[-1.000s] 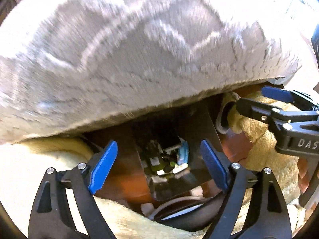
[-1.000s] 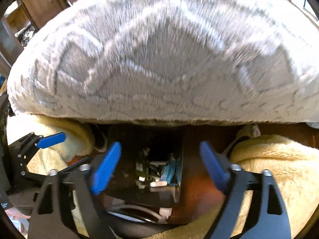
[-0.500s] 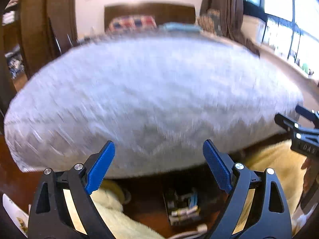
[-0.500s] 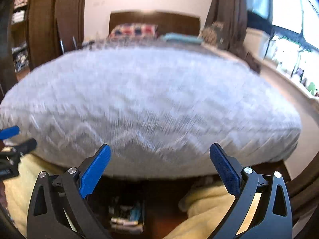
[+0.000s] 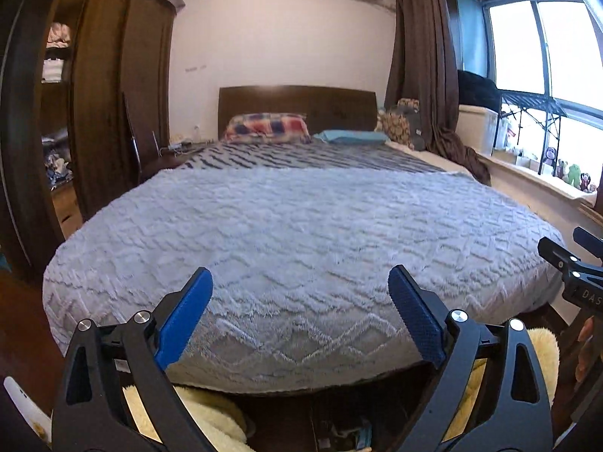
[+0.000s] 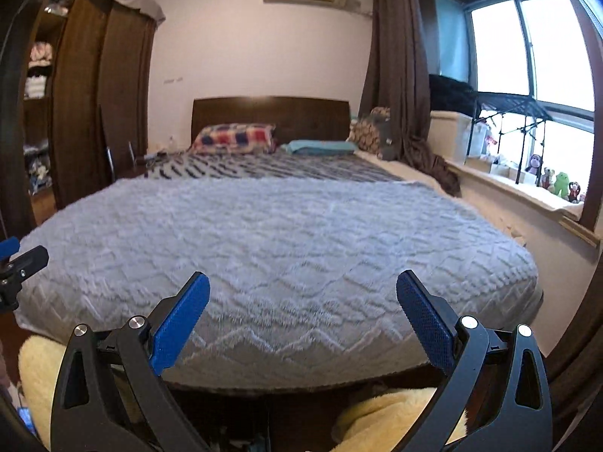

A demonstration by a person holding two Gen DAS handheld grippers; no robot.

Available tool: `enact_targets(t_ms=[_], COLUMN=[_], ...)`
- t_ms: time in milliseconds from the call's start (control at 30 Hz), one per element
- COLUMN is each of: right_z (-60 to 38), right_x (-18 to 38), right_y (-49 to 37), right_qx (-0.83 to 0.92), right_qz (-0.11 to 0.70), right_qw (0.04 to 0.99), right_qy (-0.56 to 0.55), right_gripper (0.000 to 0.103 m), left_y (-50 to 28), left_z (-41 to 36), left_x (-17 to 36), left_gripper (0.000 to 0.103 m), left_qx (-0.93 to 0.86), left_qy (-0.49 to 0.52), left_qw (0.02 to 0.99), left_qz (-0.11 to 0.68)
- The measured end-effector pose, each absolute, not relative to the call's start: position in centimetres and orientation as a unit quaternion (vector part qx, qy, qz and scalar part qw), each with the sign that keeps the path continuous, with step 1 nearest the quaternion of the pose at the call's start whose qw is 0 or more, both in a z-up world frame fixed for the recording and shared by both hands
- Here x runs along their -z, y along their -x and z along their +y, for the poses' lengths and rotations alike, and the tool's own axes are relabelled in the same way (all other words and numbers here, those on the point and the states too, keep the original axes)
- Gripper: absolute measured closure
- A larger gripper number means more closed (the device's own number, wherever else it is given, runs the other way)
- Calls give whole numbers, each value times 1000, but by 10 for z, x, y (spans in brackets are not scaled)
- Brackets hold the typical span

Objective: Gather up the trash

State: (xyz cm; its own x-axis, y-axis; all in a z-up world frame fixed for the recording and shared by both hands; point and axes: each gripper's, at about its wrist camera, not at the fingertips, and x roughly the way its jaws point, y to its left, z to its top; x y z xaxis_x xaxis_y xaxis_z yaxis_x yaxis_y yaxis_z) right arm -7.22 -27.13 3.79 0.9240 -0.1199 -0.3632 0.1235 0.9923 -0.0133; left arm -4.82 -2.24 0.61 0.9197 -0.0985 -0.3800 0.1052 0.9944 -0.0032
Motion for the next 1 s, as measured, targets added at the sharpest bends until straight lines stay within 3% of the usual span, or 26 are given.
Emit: enact_targets(t_ms=[1000], right_z=[-282], right_x=[-52], right_y=[88], right_qx=[88], right_qz=[145], right_qw=[985], right_qy=[-19], right_gripper=[3], left_y=[64], left_z=[-13], left_x=[-17], left_gripper=[12], left_qx=[30], left_qy=[-3], left_qw=[987], left_qz=[160])
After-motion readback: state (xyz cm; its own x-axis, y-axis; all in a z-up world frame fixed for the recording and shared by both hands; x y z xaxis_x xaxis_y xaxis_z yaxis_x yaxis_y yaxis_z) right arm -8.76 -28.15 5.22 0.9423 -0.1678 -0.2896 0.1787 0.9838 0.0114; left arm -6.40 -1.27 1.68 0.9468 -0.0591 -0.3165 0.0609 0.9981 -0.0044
